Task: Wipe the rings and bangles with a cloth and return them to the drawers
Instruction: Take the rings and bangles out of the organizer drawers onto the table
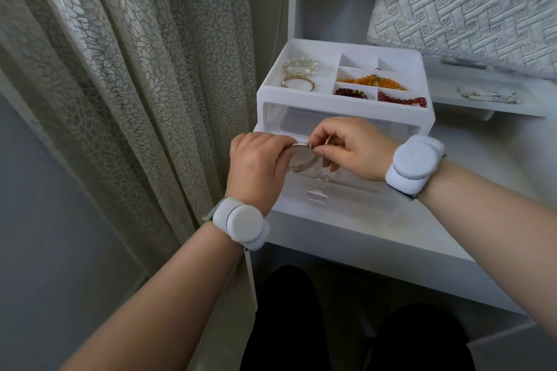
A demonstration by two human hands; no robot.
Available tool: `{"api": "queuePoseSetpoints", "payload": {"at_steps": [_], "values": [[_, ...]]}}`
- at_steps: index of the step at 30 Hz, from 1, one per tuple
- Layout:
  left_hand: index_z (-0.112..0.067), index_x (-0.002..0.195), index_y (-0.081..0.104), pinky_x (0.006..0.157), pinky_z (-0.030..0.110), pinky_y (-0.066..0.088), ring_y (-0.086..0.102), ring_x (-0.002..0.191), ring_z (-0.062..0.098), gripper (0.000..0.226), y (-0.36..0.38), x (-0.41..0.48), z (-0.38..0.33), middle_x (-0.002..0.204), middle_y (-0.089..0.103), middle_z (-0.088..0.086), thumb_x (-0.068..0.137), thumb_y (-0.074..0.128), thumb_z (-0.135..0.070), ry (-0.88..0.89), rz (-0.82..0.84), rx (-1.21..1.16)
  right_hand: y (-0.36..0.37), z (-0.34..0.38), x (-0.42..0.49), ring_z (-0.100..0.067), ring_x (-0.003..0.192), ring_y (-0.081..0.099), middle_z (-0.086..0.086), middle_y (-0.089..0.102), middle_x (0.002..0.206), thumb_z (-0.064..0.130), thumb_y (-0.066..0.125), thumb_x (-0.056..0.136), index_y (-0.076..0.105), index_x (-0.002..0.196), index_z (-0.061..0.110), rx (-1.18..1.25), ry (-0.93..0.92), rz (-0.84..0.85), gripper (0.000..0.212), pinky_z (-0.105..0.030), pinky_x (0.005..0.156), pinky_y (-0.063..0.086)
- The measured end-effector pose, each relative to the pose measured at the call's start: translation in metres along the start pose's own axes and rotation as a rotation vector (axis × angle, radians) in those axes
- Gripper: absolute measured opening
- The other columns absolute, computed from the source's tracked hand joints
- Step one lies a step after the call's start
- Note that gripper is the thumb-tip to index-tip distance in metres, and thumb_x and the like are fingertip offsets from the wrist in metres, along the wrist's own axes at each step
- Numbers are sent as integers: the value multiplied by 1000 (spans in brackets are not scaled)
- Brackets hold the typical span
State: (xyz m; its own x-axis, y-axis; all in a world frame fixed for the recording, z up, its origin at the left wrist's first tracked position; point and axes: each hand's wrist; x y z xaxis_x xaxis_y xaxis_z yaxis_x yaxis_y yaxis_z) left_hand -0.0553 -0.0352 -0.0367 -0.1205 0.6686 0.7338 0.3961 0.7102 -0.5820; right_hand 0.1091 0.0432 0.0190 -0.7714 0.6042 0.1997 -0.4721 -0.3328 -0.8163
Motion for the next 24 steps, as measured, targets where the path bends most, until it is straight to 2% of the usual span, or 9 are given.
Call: {"api": "queuePoseSetpoints", "payload": {"at_steps": [2,4,7,10,13,17,19,21,24], "values": [[-14,89,69,80,29,34,59,77,17,17,-6,5,-3,80,69,-2,88,54,-23,-4,-59,-16,-2,-1,-1,-8,61,62,7,62,80,9,55,91,63,108,14,-94,-7,-9,19,-16,61,49],[-11,91,69,81,25,32,55,77,11,18,-12,8,-6,80,70,-1,89,54,-21,-14,-115,-46,-2,-3,-1,-3,63,55,-1,66,90,13,54,93,62,116,13,-285,-10,93,25,-13,64,37],[-11,94,68,78,27,40,57,75,13,19,-20,9,-11,77,68,-2,90,52,-20,-47,-106,-97,2,-4,4,-19,93,58,-6,65,104,19,53,93,58,124,14,-470,84,285,32,-17,73,32],[-11,93,68,69,31,48,61,68,21,20,-20,4,-12,71,66,-2,91,51,-21,-80,-50,-111,8,-2,10,-20,90,52,-6,62,103,19,52,93,54,130,15,-529,124,380,37,-19,74,31],[-11,90,68,68,29,45,61,65,20,23,-15,-6,-8,70,67,-2,90,48,-23,-68,-19,-83,14,0,15,-27,104,55,-11,60,120,18,48,95,51,132,14,-623,162,458,38,-23,76,33],[-11,90,68,69,27,41,61,66,22,29,-11,-16,-2,71,69,1,90,45,-27,-91,3,-57,22,-4,24,-34,101,59,-18,61,115,10,45,95,54,125,2,-735,222,542,32,-32,81,45],[-11,91,69,69,31,46,61,68,23,30,-10,-18,-2,73,69,2,91,44,-28,-94,11,-71,25,-6,28,-32,85,53,-16,61,94,6,43,93,58,106,-3,-763,247,573,21,-27,64,41],[-11,93,69,69,30,45,61,70,22,31,-9,-20,-2,76,70,2,90,44,-29,-93,11,-72,27,-5,31,-26,80,44,-10,53,79,5,43,91,53,90,5,-781,282,599,10,-22,58,33],[-12,93,69,69,23,37,57,70,17,31,-7,-22,-3,76,69,0,90,44,-29,-108,8,-70,28,-9,32,-25,81,53,-9,63,102,5,51,86,58,97,8,-817,249,590,13,-25,68,37]]}}
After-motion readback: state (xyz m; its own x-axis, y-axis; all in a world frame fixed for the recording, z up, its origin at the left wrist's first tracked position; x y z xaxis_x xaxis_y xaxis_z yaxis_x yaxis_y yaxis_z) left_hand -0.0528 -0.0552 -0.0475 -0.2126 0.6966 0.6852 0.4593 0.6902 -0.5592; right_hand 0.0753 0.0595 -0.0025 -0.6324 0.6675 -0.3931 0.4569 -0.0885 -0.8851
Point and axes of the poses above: each hand's wrist, its own x-axis towards the middle knuckle, its own y-axis out of the palm, z = x × y
